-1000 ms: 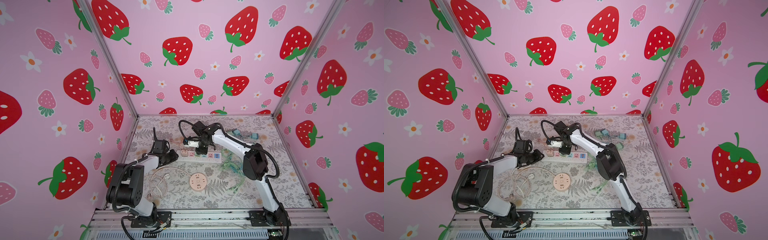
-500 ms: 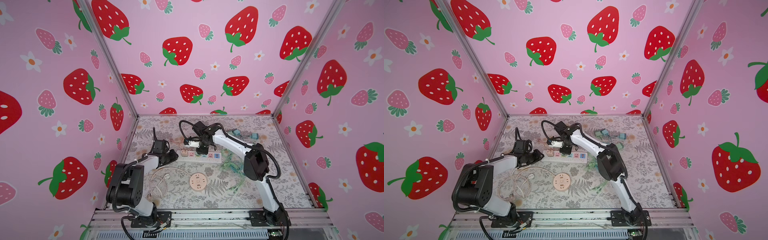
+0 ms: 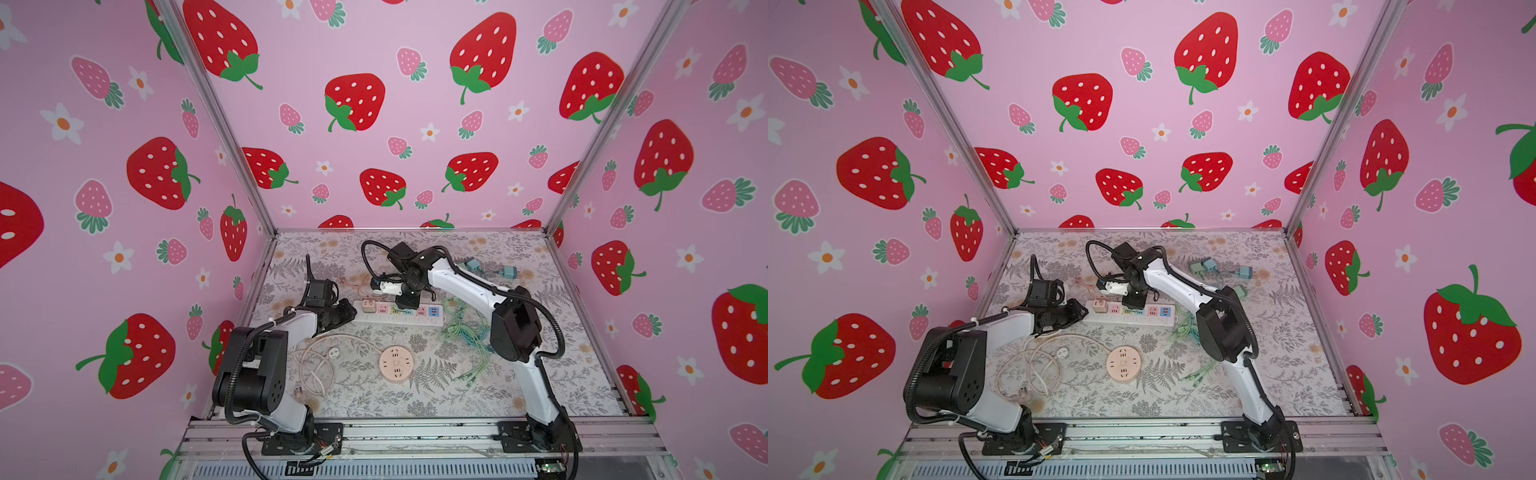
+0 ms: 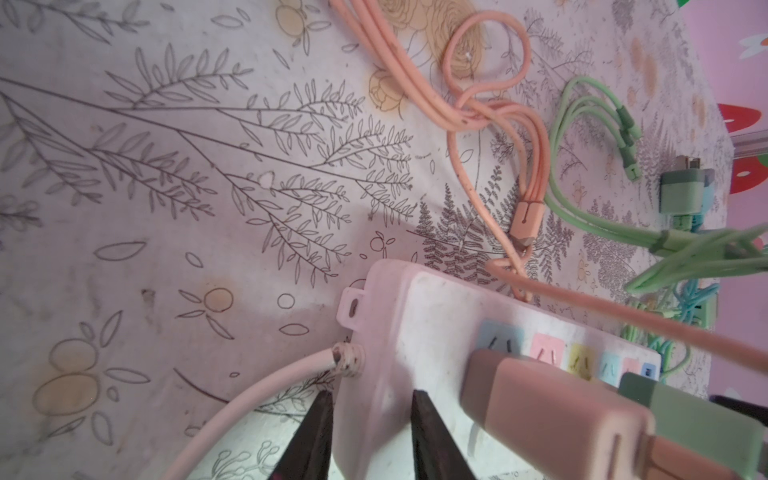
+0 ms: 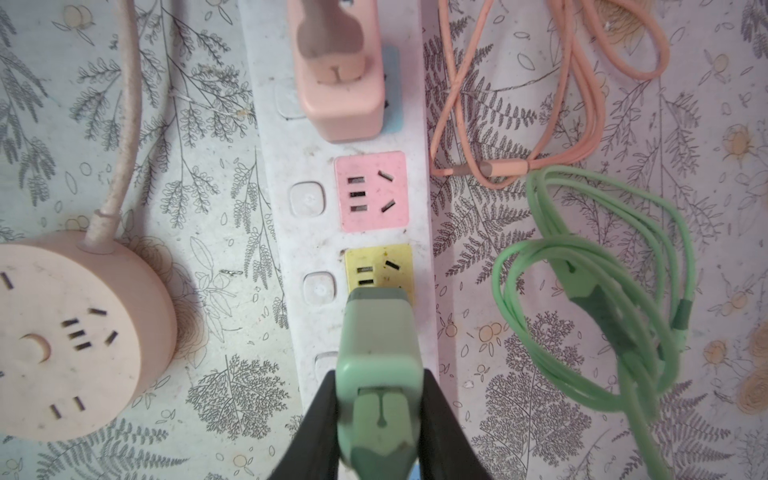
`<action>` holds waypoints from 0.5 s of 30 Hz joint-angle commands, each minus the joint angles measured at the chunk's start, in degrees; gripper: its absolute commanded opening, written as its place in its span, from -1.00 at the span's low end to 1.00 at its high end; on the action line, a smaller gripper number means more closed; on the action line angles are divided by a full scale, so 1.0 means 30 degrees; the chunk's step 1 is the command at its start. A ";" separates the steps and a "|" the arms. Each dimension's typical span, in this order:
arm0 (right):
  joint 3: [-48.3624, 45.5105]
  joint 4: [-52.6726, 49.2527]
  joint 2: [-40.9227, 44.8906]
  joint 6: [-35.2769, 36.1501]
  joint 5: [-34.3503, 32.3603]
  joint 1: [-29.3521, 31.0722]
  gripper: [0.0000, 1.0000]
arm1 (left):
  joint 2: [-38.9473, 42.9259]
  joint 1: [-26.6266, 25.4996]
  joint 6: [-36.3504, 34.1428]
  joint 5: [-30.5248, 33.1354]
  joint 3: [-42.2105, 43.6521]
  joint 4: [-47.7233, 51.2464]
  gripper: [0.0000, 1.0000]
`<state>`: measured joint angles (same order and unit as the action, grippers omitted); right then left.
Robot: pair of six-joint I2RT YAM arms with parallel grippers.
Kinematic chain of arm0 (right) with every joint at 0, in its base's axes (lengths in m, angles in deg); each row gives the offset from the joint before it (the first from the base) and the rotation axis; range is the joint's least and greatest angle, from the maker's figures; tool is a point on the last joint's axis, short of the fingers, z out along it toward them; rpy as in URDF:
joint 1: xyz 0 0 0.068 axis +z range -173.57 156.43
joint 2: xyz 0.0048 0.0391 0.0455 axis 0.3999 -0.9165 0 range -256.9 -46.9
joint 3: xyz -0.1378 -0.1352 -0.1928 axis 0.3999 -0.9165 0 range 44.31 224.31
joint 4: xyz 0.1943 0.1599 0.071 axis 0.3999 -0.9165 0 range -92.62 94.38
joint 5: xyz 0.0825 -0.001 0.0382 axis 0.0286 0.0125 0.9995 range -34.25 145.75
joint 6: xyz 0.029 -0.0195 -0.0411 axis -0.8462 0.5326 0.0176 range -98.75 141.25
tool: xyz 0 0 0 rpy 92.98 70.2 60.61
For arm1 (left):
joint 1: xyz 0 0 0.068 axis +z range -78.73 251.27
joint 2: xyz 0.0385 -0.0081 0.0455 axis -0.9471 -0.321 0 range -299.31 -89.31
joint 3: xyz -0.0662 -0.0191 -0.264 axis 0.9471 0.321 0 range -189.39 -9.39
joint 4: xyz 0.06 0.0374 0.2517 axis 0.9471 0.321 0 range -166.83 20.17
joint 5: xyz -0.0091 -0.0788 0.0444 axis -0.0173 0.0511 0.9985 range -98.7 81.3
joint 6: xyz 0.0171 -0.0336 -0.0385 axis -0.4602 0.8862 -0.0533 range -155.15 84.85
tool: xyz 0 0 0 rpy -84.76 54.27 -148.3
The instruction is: Insert the plug
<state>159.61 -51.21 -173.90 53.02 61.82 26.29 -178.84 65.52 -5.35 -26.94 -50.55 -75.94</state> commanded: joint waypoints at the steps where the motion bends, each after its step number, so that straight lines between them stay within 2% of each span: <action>1: -0.0100 -0.0206 0.0361 0.0422 0.0847 0.0010 -0.97 | -0.0298 0.0133 -0.0178 0.0074 0.0189 0.0361 -0.31; 15: 0.0022 0.0059 -0.0444 0.0503 0.1219 0.0046 -0.97 | -0.0327 0.0133 -0.0222 0.0042 0.0285 0.0337 -0.32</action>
<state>159.64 -50.77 -174.08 53.07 63.94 26.29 -178.84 65.54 -5.35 -27.01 -50.51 -75.99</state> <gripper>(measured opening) 0.289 0.343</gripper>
